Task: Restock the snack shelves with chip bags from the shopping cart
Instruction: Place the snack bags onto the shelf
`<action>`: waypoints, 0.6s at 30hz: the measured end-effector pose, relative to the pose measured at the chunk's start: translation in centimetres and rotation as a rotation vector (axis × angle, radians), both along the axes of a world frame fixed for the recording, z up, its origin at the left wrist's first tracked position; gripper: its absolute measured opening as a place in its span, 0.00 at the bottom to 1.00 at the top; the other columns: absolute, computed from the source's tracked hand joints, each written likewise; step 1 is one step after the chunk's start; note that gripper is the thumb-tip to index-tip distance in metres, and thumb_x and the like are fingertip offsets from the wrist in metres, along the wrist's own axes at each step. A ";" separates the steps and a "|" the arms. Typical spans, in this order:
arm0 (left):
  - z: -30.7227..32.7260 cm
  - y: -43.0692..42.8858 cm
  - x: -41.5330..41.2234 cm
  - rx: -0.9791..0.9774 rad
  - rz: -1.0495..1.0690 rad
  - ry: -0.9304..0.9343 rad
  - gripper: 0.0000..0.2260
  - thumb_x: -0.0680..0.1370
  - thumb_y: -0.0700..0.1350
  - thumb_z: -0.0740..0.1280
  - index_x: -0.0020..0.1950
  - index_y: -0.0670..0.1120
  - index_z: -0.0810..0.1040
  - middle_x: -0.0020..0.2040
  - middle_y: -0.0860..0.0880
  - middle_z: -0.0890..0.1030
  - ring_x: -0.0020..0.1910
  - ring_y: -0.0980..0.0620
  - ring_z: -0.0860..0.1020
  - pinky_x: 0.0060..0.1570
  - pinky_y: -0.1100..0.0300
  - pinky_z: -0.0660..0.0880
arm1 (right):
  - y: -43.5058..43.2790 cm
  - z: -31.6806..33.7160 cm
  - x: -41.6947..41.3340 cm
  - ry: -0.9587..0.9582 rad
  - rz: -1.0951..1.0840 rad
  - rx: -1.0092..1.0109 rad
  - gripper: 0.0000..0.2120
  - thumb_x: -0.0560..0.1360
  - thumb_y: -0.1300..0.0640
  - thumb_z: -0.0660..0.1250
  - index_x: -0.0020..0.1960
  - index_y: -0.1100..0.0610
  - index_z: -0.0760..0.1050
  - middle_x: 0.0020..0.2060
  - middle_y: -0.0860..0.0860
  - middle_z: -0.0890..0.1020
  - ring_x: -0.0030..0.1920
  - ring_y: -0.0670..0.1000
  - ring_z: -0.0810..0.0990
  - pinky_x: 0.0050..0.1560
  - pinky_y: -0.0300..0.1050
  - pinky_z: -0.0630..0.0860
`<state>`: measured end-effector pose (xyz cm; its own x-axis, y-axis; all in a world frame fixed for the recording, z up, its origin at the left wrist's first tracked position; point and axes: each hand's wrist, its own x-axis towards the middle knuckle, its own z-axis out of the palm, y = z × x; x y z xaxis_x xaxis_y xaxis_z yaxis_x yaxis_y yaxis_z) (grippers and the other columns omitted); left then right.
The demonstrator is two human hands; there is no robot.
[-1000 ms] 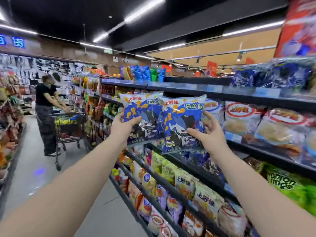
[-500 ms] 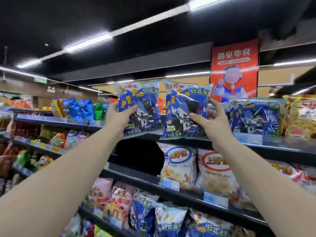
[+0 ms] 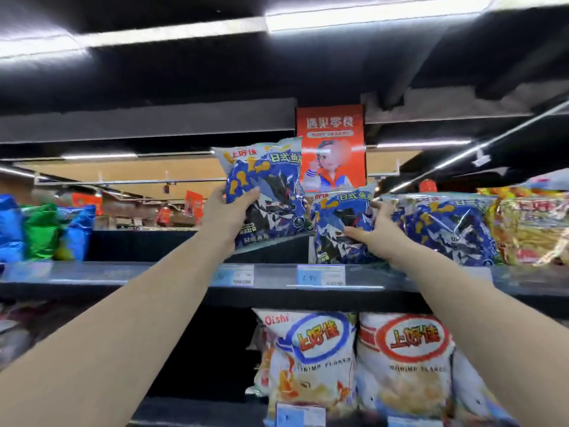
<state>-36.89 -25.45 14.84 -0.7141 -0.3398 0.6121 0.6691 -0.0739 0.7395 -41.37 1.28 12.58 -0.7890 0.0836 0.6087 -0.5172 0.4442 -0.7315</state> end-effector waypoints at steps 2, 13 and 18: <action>0.0 0.4 -1.1 -0.036 -0.052 -0.009 0.17 0.75 0.45 0.73 0.62 0.45 0.75 0.49 0.49 0.84 0.36 0.58 0.82 0.33 0.63 0.79 | 0.1 0.0 -0.1 -0.062 -0.047 0.013 0.40 0.72 0.54 0.74 0.72 0.50 0.49 0.68 0.55 0.70 0.63 0.57 0.74 0.66 0.54 0.70; -0.6 3.0 -3.8 -0.066 -0.242 -0.048 0.21 0.75 0.44 0.74 0.65 0.45 0.72 0.53 0.46 0.83 0.47 0.52 0.83 0.46 0.55 0.81 | -0.9 1.5 0.7 -0.279 -0.214 0.115 0.56 0.73 0.57 0.74 0.76 0.57 0.29 0.75 0.60 0.61 0.71 0.60 0.65 0.68 0.53 0.65; -1.2 5.0 -4.3 -0.131 -0.296 -0.052 0.23 0.74 0.41 0.74 0.66 0.46 0.69 0.55 0.46 0.82 0.48 0.52 0.81 0.41 0.63 0.76 | 0.6 1.5 0.9 -0.228 -0.167 0.028 0.52 0.70 0.56 0.77 0.79 0.55 0.43 0.70 0.58 0.67 0.66 0.59 0.69 0.63 0.52 0.68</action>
<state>-41.23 -20.47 13.63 -0.8017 -0.0336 0.5968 0.5937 -0.1613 0.7884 -40.47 1.83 14.12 -0.8823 0.2095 0.4214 -0.2590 0.5314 -0.8066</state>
